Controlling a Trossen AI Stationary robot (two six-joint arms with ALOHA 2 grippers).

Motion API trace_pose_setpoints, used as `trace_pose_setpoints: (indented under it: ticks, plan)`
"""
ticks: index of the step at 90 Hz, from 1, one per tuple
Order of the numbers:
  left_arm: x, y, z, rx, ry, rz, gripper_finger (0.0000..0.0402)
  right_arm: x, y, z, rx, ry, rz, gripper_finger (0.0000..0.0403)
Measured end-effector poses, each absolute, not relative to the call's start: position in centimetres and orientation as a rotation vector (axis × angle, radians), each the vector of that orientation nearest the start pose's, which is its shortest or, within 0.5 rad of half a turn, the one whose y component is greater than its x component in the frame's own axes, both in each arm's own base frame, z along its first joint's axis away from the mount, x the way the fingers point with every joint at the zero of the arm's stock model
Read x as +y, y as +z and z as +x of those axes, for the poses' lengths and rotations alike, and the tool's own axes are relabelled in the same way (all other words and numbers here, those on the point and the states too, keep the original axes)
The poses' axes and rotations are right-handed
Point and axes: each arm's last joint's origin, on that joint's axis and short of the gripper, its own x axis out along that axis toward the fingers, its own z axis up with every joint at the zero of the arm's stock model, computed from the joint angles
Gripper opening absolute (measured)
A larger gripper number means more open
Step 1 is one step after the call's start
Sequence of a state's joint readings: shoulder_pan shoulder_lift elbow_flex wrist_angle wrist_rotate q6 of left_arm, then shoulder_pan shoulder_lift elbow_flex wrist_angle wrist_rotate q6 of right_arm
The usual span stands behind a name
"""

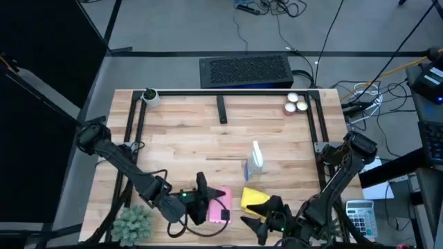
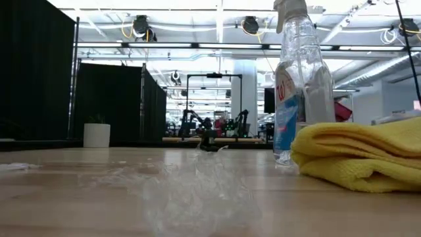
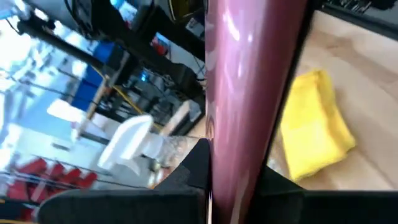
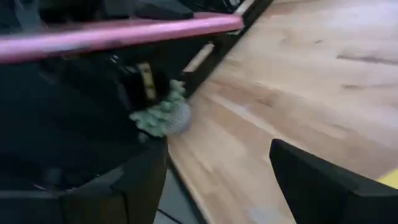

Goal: Apply microfiber cloth
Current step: Spray the back of the pink cellphone using the white spray bottle

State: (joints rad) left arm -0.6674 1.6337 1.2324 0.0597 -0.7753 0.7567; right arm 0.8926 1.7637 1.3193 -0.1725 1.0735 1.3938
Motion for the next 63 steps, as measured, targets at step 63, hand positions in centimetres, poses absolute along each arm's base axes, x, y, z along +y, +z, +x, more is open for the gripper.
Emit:
trace_pose_setpoints:
  ticks: [63]
  plan:
    - [-22.0,28.4,32.1,0.271,0.024,1.555,0.0008,25.7,28.2,30.4,0.136,-0.252,0.927,0.0265]
